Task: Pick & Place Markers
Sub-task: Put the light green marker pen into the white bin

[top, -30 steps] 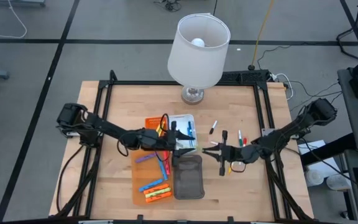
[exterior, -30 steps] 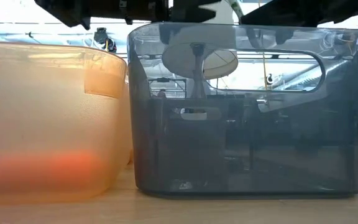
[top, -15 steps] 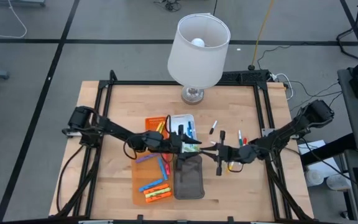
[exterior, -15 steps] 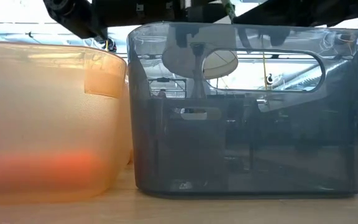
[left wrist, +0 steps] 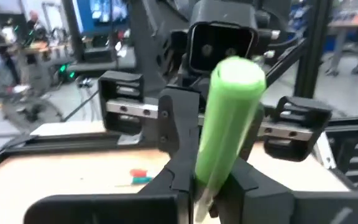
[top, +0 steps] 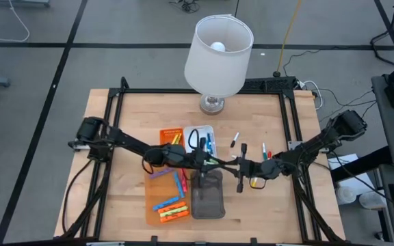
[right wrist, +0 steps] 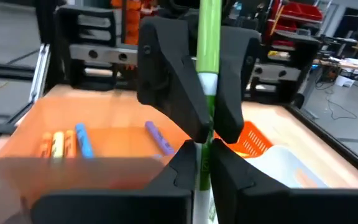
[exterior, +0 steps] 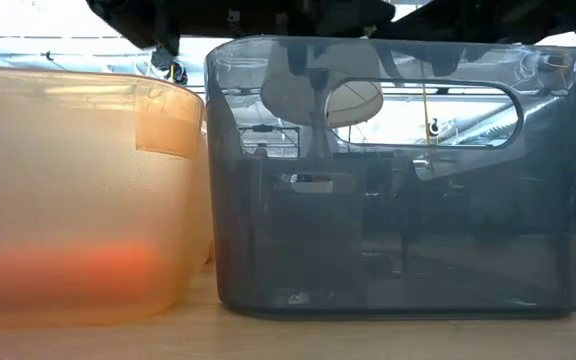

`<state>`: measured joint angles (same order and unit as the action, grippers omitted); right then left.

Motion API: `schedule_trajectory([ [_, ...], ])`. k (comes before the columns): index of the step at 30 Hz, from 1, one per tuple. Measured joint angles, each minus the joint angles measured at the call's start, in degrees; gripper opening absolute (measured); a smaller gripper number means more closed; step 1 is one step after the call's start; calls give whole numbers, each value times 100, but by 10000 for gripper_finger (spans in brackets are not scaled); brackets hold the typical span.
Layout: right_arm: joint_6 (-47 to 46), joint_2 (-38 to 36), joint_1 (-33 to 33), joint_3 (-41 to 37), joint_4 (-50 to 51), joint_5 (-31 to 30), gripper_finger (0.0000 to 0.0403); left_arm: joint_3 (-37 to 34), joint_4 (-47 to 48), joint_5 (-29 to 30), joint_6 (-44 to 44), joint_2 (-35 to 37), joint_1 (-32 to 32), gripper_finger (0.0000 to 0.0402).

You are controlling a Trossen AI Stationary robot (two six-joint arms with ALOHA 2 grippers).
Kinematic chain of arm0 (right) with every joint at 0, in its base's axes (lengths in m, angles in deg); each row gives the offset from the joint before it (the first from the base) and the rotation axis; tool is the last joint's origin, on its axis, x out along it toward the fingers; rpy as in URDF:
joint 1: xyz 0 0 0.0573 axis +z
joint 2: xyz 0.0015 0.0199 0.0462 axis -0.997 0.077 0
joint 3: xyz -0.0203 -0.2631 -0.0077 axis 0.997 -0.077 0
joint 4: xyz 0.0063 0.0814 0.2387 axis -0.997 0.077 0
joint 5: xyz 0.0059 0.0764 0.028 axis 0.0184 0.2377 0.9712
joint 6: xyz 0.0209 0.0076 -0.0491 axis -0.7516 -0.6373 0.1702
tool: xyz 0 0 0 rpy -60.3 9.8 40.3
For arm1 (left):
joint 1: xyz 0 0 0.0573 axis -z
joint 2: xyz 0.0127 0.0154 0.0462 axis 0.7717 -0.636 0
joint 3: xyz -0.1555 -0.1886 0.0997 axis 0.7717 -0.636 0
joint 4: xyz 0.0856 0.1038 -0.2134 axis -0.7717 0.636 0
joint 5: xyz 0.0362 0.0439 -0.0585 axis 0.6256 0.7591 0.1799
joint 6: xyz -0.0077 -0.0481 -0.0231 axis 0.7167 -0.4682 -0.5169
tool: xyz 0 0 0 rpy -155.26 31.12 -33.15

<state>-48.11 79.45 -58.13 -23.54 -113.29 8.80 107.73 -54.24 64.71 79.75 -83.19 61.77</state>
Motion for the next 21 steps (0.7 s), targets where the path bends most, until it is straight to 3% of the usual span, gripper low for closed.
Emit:
schedule_trajectory([
  [7, -54, -3, 16, -18, 160, 38, 48, 6, 3014, 1401, -280, 1316, 282, 33],
  [11, -95, -47, 2, -14, 189, -45, 62, -166, 4248, 2211, -740, 1729, 561, 33],
  [15, -133, -47, 9, -14, 125, -26, 63, -597, 3968, 2090, -885, 1782, 549, 33],
  [21, -114, -47, 4, -9, 131, -27, 54, -888, 3856, 1075, -1323, 1681, -31, 33],
])
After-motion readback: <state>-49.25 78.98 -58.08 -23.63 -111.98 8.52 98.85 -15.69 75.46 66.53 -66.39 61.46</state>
